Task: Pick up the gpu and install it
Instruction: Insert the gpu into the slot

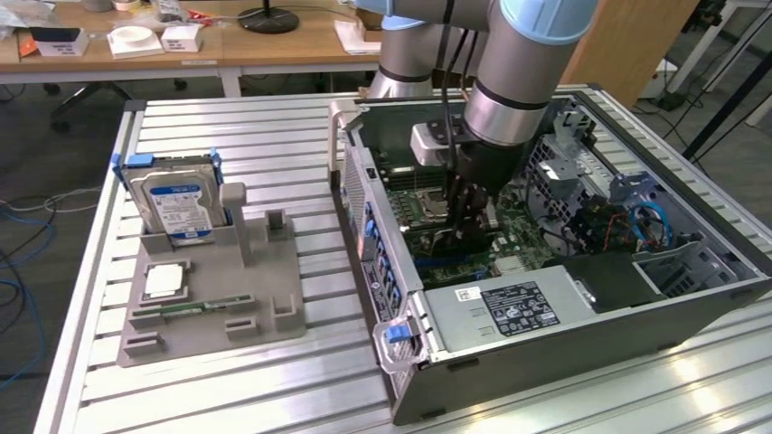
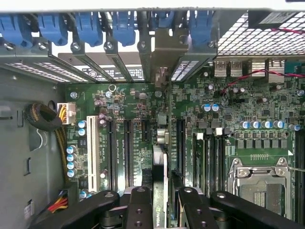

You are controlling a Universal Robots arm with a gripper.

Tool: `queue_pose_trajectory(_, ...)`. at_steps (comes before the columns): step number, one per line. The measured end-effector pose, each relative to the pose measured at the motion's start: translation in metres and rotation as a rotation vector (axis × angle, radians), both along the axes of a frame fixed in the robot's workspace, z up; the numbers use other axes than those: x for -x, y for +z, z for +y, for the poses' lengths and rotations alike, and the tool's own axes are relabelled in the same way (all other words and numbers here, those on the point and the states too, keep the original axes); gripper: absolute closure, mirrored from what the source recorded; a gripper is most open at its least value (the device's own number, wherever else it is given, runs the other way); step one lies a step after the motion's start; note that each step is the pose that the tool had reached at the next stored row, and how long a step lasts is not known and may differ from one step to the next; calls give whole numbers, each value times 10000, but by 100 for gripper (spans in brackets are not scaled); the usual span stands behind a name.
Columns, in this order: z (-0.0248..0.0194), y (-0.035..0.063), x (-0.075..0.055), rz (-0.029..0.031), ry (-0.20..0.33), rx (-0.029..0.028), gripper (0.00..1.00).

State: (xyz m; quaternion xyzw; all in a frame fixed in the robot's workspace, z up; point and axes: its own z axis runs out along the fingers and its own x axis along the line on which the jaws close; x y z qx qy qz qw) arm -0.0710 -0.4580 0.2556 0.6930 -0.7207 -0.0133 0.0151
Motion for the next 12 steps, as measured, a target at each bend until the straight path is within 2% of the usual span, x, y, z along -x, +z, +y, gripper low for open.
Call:
queue_pose_trajectory(6, -1, -41, 23, -48, -3, 23, 74)
queue_pose_trajectory(9, 1, -68, 35, -83, -3, 12, 74)
queue_pose_trajectory(12, 1, -69, 35, -84, -2, 16, 74)
